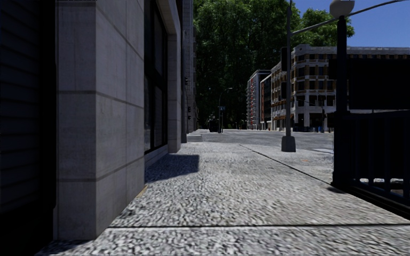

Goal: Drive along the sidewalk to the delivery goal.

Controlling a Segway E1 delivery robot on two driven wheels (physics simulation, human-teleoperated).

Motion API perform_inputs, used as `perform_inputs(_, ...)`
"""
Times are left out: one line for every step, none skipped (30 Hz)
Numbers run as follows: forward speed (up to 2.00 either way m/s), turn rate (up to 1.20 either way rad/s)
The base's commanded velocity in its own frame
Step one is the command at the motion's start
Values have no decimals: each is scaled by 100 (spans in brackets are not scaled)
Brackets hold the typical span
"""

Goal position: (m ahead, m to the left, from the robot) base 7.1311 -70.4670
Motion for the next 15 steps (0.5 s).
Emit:
perform_inputs(200, 0)
perform_inputs(200, 0)
perform_inputs(200, 0)
perform_inputs(200, 0)
perform_inputs(200, 0)
perform_inputs(200, 0)
perform_inputs(200, 0)
perform_inputs(200, -16)
perform_inputs(200, -33)
perform_inputs(200, -38)
perform_inputs(200, -38)
perform_inputs(200, -43)
perform_inputs(200, -46)
perform_inputs(200, -47)
perform_inputs(200, -47)
